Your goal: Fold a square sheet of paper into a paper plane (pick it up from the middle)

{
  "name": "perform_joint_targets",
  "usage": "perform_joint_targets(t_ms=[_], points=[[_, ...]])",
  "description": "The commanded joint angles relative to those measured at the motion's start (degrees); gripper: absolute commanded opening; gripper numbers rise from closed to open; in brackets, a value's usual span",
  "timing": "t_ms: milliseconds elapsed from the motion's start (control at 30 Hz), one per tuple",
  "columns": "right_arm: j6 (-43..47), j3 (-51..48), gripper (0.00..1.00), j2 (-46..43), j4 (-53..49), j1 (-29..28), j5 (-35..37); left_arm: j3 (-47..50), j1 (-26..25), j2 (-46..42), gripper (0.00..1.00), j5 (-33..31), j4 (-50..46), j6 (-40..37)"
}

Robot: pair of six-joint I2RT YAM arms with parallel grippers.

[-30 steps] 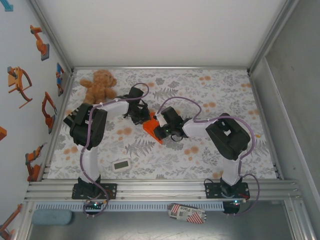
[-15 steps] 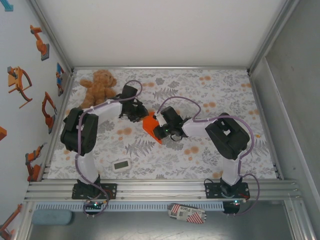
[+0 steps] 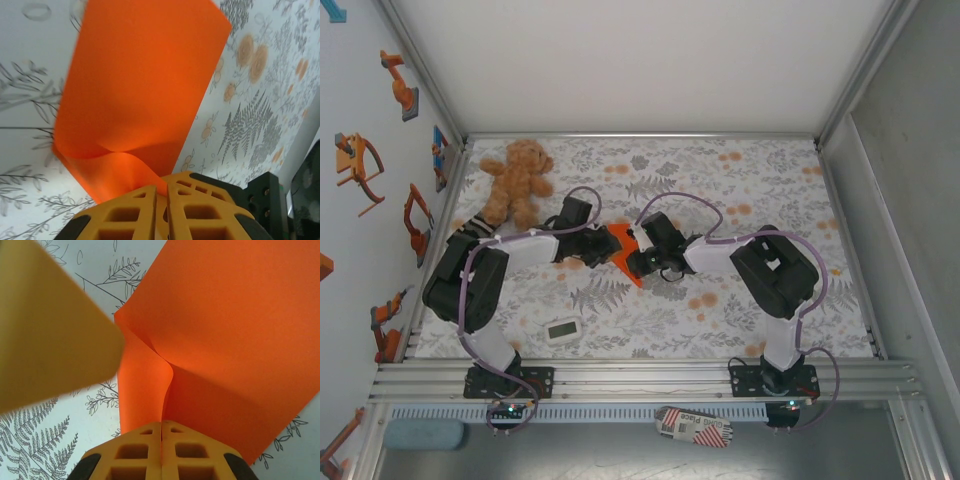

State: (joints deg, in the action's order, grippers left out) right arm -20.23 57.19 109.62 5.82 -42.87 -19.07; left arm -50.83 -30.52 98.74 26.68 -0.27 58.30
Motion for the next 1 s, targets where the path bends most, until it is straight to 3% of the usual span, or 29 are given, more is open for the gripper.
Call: perform_joint_targets(t_ms=[0, 967], points=[[-1.04, 0.73, 0.00, 2.17, -1.61, 0.51, 0.85, 0.09, -0.47, 1.30, 0.12, 0.31, 1.19, 0.14], [-1.21, 0.55, 0.00, 2.61, -2.08, 0.51, 1.14, 0.38, -0.73, 4.25, 0.09, -1.89, -1.70, -2.40]])
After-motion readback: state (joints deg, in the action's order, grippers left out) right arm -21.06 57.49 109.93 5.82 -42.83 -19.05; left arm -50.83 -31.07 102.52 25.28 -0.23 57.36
